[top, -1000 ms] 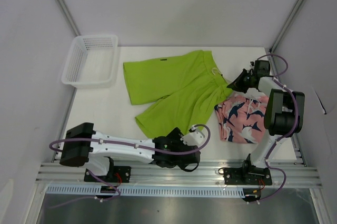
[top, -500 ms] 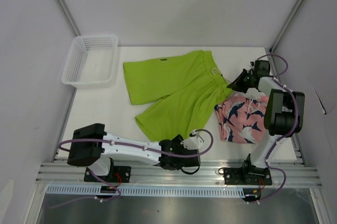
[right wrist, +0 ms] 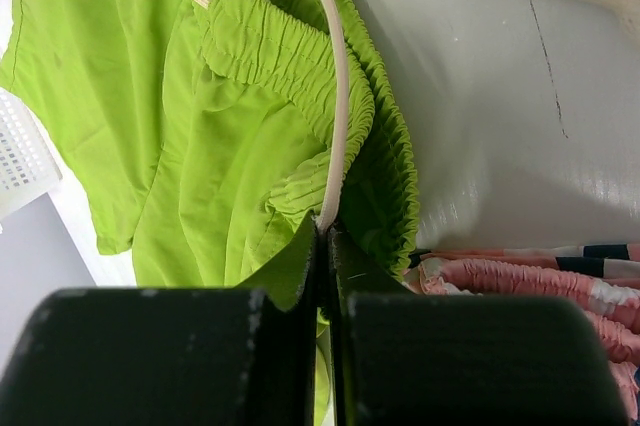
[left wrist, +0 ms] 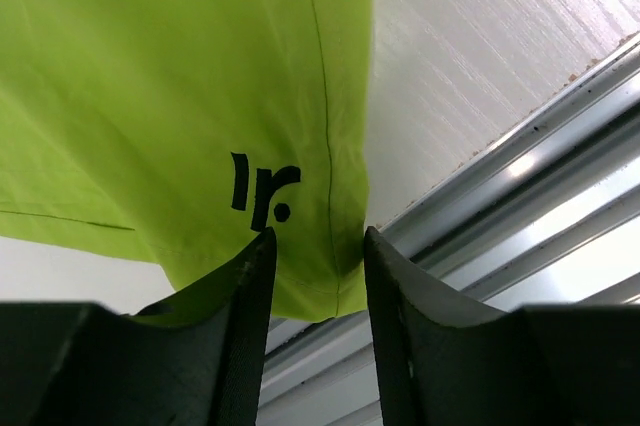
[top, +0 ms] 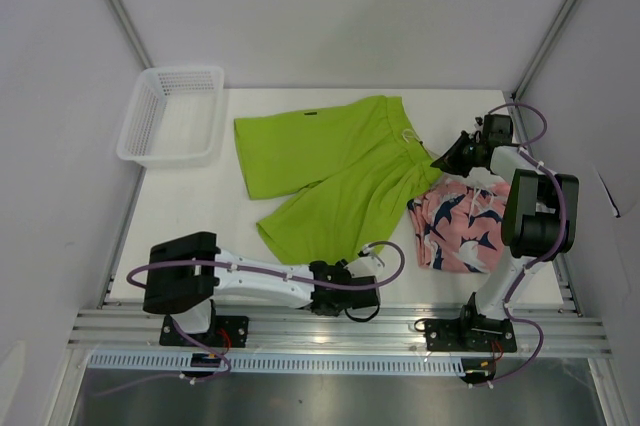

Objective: Fold and stack the shorts
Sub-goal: Fold the shorts

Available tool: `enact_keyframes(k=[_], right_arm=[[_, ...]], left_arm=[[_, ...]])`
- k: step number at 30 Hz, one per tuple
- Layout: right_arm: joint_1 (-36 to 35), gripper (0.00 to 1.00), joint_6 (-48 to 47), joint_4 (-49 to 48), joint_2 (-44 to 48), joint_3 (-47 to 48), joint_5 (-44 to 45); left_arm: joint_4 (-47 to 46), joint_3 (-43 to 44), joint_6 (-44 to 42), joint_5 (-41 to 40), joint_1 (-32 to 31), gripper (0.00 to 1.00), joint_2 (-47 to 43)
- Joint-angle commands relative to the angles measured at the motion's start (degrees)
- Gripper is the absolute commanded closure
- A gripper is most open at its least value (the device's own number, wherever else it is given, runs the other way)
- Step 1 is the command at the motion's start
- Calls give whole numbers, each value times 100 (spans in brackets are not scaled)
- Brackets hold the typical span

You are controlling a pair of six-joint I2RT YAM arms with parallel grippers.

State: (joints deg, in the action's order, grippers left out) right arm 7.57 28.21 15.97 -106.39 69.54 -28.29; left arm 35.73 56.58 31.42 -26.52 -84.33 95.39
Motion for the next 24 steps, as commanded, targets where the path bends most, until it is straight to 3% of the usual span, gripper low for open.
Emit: enact_keyframes(k=[1,8,11,21,24], right_arm=[[-45,100,-114,-15,259,-2,-80],[-37,100,-149,73,294,51,-132],[-37,100,-201,240,303,165,-168],[-19,100,-368,644,593,394,-18],[25,100,-368,680,602,438,-211]], left_arm=[[-215,2,-57,95,5,58,93],[-136,2,-48,147,-4,77,208],[-206,-77,-57,226,5,100,102],[408,117,-39,419,66,100,-1276],[654,196,-31,604,372,100,-1777]])
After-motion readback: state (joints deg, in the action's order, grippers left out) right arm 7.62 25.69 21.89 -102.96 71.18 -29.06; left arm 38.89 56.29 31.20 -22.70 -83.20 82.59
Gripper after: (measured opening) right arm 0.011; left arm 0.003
